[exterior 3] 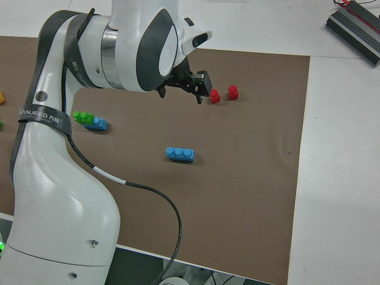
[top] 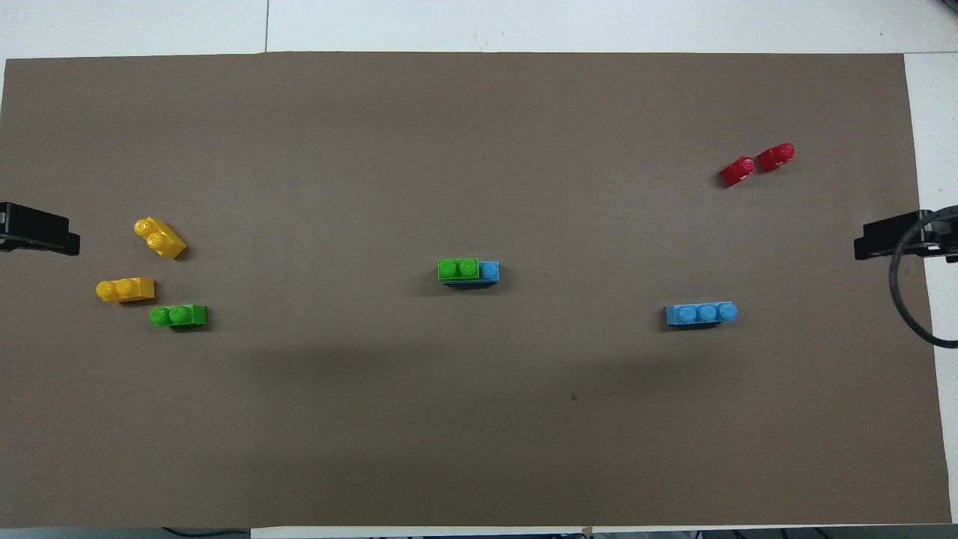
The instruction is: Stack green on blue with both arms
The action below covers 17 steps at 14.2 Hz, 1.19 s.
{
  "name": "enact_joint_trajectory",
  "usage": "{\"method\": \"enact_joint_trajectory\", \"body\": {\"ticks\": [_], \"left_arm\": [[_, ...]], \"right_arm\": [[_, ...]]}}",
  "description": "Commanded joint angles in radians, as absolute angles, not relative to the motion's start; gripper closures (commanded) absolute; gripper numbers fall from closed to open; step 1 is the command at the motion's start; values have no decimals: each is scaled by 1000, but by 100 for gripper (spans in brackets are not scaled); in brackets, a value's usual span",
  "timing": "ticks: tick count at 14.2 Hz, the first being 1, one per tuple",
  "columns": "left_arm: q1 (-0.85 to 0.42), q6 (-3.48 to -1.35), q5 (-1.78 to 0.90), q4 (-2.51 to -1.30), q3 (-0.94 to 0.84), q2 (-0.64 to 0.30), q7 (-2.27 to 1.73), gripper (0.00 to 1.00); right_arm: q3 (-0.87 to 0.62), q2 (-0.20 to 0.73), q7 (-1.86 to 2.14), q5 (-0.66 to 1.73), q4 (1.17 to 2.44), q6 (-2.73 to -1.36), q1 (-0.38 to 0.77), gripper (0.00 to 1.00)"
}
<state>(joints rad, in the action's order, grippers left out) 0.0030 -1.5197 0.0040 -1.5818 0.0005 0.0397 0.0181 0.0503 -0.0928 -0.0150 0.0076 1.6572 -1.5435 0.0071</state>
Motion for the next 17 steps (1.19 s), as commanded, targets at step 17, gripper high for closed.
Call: {"method": "enact_joint_trajectory", "body": {"ticks": [17], "left_arm": [[9, -1508, -9, -1572, -2, 37, 9, 0]], "right_arm": [[43, -121, 32, -23, 1710, -1548, 5, 0]]}}
